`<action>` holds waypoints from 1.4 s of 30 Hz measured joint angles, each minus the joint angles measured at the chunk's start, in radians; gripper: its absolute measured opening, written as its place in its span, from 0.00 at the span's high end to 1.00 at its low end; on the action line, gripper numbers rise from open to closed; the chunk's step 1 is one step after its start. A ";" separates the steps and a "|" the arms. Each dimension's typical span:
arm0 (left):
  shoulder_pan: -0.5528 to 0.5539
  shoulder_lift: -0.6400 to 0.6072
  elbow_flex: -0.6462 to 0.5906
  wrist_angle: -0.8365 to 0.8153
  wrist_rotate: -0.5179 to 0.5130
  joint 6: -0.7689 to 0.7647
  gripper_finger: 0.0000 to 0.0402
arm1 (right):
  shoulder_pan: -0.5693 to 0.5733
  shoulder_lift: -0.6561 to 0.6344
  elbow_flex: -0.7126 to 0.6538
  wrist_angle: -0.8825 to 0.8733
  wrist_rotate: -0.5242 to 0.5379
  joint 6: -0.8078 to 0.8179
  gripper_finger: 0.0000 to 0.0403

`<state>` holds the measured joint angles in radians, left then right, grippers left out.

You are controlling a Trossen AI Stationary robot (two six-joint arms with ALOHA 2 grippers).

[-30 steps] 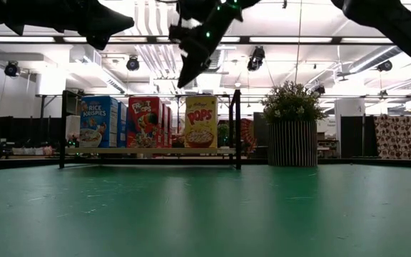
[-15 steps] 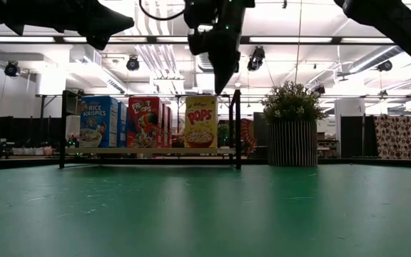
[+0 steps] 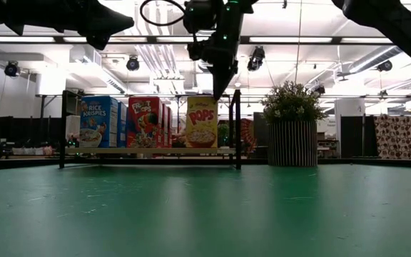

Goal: Stack cereal on shelf
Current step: Put the yellow cereal box aligned with the other yellow cereal boxes on the shelf

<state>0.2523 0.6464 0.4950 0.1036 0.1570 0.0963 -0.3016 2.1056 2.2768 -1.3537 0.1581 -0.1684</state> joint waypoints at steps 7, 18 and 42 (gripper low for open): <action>0.000 0.000 0.000 0.000 0.000 0.000 0.91 | 0.003 0.000 0.000 -0.002 0.000 0.012 0.96; 0.000 0.000 0.000 0.000 0.000 0.000 0.91 | 0.013 -0.004 0.061 -0.051 0.003 0.011 0.96; 0.000 0.000 0.000 0.000 0.000 0.000 0.91 | -0.026 0.017 0.059 0.002 0.026 0.001 0.96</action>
<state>0.2523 0.6464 0.4950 0.1034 0.1570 0.0963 -0.3275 2.1227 2.3356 -1.3514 0.1844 -0.1677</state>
